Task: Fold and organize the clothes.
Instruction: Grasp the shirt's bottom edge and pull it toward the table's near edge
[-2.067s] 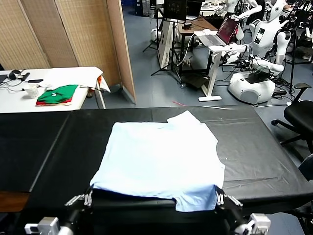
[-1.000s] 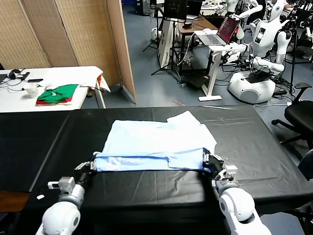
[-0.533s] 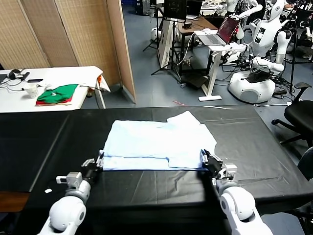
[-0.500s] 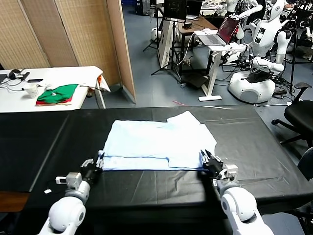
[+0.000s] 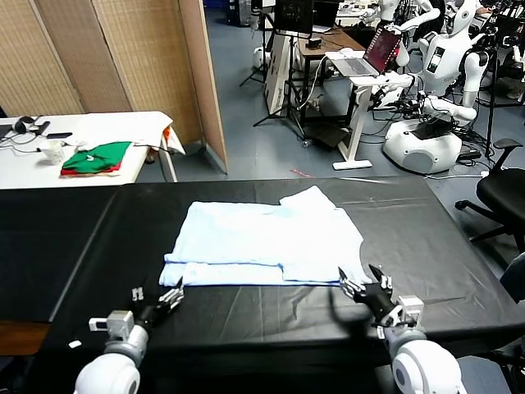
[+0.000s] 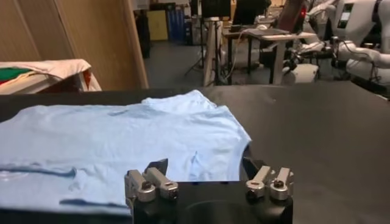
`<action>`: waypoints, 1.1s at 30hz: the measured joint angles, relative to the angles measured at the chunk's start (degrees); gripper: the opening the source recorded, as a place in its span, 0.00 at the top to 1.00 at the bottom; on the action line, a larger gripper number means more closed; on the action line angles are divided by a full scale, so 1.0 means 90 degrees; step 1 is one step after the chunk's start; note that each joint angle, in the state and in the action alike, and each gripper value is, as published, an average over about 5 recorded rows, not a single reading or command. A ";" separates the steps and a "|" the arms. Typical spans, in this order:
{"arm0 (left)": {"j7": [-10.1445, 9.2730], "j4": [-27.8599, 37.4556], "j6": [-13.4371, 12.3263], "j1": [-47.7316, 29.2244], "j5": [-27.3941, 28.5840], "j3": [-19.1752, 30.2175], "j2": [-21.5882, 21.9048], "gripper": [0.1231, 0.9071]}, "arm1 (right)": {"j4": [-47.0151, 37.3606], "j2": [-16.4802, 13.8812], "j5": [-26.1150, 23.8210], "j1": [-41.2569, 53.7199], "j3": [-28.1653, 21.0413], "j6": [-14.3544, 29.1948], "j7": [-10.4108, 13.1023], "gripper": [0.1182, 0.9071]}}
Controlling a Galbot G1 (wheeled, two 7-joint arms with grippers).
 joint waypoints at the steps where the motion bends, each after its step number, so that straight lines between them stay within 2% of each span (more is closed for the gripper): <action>1: 0.0003 -0.0019 0.0011 0.0025 -0.0021 -0.0003 -0.0004 0.00 | -0.0009 -0.0004 -0.0017 -0.0011 -0.0004 -0.0002 -0.0003 0.38; 4: 0.0008 -0.0072 0.0040 0.0081 -0.0087 -0.0006 -0.0011 0.06 | -0.0060 -0.0018 -0.0066 -0.0021 -0.0032 -0.0020 -0.0016 0.58; 6: 0.0009 -0.0099 0.0059 0.0102 -0.0132 -0.0007 -0.0009 0.17 | -0.0105 -0.0021 -0.0086 -0.0018 -0.0063 -0.0040 -0.0022 0.68; 10: 0.0008 -0.0122 0.0079 0.0124 -0.0158 -0.0008 0.0017 0.47 | -0.0161 -0.0013 -0.0091 -0.0027 -0.0099 -0.0061 -0.0022 0.75; 14: 0.0009 -0.0146 0.0099 0.0145 -0.0153 -0.0008 0.0048 0.78 | -0.0127 -0.0006 -0.0072 -0.0082 -0.0060 -0.0089 0.0032 0.90; 17: 0.0021 -0.0163 0.0111 0.0173 -0.0138 -0.0008 0.0062 0.91 | -0.0005 -0.0013 0.0004 -0.0185 0.0027 -0.0200 0.0135 0.97; 21: 0.0030 -0.0205 0.0115 0.0234 -0.0054 -0.0022 0.0097 0.97 | 0.0243 -0.0038 0.0055 -0.0374 0.0098 -0.0417 0.0240 0.97; 27: -0.0045 -0.0405 0.0146 0.0452 0.0135 -0.0146 0.0267 0.97 | 0.0665 -0.0047 0.0037 -0.0708 0.0103 -0.0800 0.0412 0.97; 33: -0.0185 -0.0740 0.0280 0.0785 0.0390 -0.0309 0.0401 0.97 | 0.1011 -0.0054 -0.0130 -0.1014 0.0042 -0.1114 0.0468 0.97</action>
